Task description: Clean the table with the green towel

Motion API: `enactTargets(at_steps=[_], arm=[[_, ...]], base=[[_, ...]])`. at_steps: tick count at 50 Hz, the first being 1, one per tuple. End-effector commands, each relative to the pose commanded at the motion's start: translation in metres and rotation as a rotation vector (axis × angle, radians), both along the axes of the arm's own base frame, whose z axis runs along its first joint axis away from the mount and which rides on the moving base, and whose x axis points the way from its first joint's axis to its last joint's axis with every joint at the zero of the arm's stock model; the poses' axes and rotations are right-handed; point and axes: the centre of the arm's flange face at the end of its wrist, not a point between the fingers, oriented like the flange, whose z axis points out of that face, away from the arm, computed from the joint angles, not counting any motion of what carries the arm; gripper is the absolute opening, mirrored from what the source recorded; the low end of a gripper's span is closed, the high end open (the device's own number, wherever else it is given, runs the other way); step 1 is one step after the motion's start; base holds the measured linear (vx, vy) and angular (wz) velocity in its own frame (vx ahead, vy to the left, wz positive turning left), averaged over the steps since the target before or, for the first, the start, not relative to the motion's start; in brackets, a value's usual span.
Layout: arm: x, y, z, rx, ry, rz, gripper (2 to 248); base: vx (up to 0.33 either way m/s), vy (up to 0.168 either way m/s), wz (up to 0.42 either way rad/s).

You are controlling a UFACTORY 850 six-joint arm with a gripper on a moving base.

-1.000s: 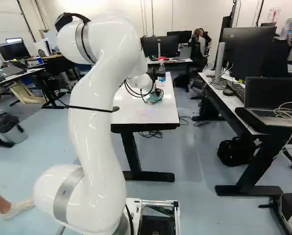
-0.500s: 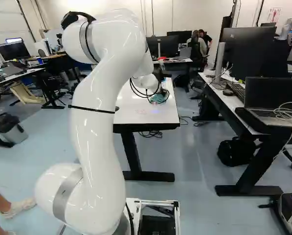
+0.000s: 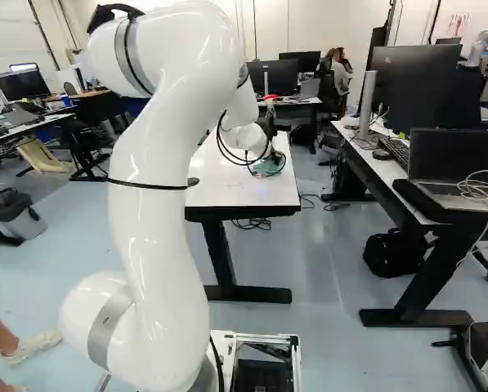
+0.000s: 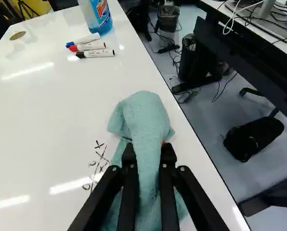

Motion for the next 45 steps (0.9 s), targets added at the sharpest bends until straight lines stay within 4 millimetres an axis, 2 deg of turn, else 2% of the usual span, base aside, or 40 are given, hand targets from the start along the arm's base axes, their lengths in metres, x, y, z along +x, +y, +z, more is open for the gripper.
enactTargets(at_steps=[25, 45], arm=[[-0.038, 0.027, 0.005, 0.007, 0.030, 0.028, 47], [-0.043, 0.060, 0.006, 0.008, 0.036, 0.081, 47]], base=[[0.000, 0.000, 0.000], [0.000, 0.000, 0.000]])
